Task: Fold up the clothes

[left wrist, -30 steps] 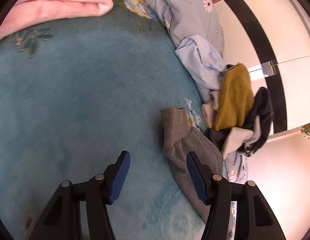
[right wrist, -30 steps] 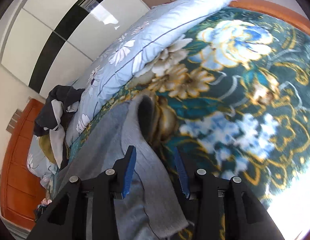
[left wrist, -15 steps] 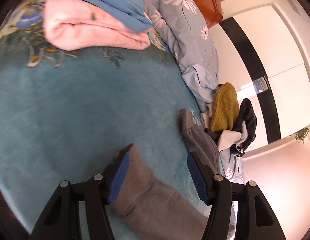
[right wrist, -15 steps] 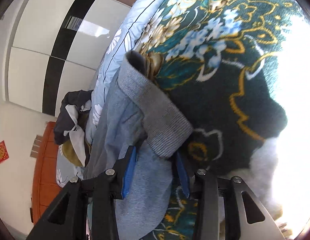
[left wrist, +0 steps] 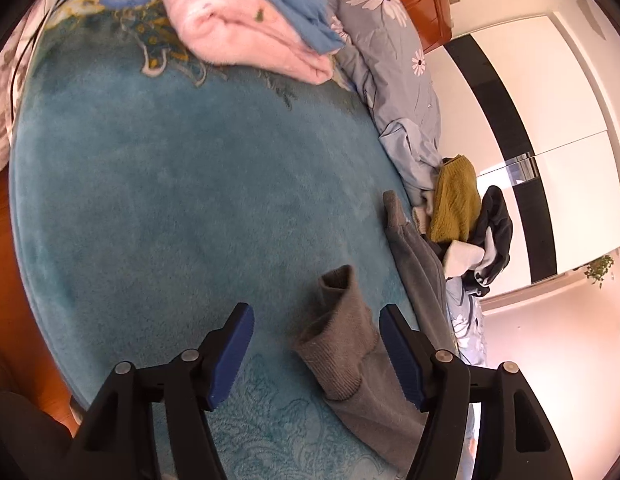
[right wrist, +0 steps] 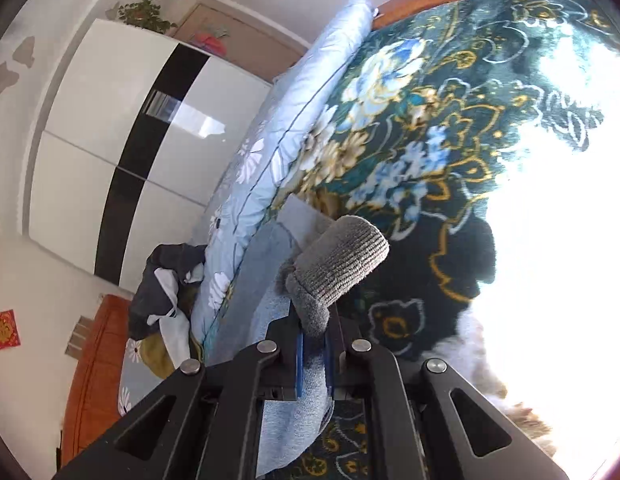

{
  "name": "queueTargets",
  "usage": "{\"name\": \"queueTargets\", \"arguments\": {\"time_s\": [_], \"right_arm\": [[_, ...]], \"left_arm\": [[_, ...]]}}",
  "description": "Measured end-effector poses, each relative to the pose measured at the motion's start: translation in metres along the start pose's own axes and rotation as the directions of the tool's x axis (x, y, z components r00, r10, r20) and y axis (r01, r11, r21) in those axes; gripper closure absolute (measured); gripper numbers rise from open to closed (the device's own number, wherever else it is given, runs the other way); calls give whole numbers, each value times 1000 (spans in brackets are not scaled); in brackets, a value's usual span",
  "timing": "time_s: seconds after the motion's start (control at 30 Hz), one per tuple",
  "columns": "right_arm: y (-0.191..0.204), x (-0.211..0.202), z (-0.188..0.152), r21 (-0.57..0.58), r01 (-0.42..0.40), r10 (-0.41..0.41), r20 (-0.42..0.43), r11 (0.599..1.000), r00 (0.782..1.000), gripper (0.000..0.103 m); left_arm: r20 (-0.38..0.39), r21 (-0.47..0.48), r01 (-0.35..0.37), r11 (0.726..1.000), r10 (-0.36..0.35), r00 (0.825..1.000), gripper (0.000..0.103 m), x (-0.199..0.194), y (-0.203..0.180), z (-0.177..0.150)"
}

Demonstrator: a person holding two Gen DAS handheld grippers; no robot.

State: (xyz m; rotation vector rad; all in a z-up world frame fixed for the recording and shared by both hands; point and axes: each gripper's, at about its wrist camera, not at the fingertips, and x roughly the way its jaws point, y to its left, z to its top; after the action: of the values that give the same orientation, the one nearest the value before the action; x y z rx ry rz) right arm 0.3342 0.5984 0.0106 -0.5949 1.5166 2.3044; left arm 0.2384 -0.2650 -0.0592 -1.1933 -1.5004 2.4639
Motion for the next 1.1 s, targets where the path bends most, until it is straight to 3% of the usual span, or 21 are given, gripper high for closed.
{"name": "queueTargets", "arguments": {"time_s": [0.17,0.3,0.33,0.37,0.43,0.6,0.67,0.73,0.8,0.9,1.0,1.1], "right_arm": [[-29,15,-12,81,62,-57,-72,995,996,95],[-28,15,-12,82,69,-62,-81,994,995,95],[-27,14,-12,81,68,-61,-81,994,995,95],[-26,13,-11,80,66,-60,-82,995,995,95],[-22,11,-10,72,61,-54,-83,996,995,95],[2,-7,-5,24,-16,18,-58,1000,998,95],[15,-21,-2,-18,-56,56,-33,998,998,95],[16,-24,-3,-48,-47,45,-35,998,998,95],[9,-20,-5,-58,-13,10,-49,998,999,95],[-30,-2,-13,48,44,-39,-98,998,994,95],[-50,6,-17,105,60,-47,-122,993,991,95],[-49,8,-16,97,61,-48,-127,993,991,95]], "left_arm": [[-63,34,25,999,-23,998,34,18,-5,-16],[-48,70,49,996,-46,998,37,19,-13,-23],[-41,68,49,996,-46,998,49,19,-14,-25],[-34,60,44,997,-42,999,75,20,-14,-25],[-20,41,41,998,-41,999,96,20,-15,-23],[100,93,99,991,-108,989,97,-20,-49,0],[176,136,83,987,-107,978,98,-43,-61,11],[214,136,38,990,-67,974,98,-54,-58,21],[187,85,32,996,-47,981,98,-50,-41,26],[138,45,5,999,-11,990,100,-38,-21,20],[111,44,23,999,-28,993,100,-34,-15,10],[100,57,14,998,-19,995,91,-35,-15,-3]]}}
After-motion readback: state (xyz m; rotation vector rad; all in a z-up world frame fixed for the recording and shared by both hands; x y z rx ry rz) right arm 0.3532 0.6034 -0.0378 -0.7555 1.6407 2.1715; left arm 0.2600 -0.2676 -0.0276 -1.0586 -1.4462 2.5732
